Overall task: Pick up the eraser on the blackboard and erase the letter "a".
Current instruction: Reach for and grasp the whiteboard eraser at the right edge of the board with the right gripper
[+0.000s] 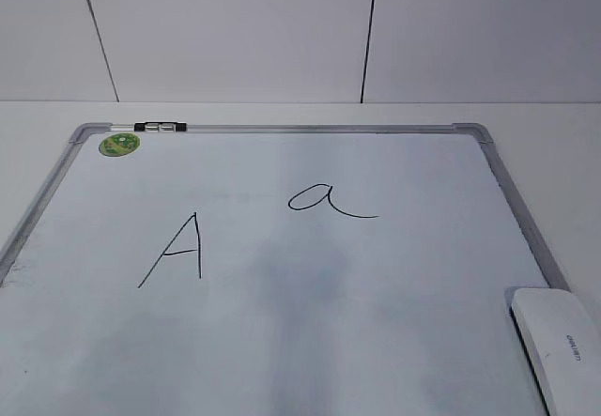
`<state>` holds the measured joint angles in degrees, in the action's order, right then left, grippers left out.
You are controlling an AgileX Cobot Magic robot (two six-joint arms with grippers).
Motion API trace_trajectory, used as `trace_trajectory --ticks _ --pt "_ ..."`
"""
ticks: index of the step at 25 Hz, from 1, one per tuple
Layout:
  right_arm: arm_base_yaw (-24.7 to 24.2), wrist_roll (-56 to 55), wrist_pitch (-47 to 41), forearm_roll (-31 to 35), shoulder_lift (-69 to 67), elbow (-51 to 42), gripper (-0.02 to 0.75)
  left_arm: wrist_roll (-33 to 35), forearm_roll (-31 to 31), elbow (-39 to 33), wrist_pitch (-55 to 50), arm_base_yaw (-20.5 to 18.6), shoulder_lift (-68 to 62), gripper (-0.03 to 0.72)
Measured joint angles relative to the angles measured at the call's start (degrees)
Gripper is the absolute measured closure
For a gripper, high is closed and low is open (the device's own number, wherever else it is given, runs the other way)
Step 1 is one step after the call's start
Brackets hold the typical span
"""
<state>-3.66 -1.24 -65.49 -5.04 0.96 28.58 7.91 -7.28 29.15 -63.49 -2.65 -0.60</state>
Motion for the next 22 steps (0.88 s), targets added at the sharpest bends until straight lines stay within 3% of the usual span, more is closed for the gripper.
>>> trace_trajectory --ticks 6,15,22 --pt "0.0 2.9 0.0 5.0 -2.4 2.9 0.164 0.0 0.0 0.0 0.0 0.0 0.0 0.443" --pt "0.0 7.5 1.5 9.9 -19.8 9.0 0.164 0.0 0.0 0.0 0.0 0.0 0.0 0.443" --pt "0.0 8.6 7.7 16.1 -26.7 9.2 0.164 0.0 0.0 0.0 0.0 0.0 0.0 0.443"
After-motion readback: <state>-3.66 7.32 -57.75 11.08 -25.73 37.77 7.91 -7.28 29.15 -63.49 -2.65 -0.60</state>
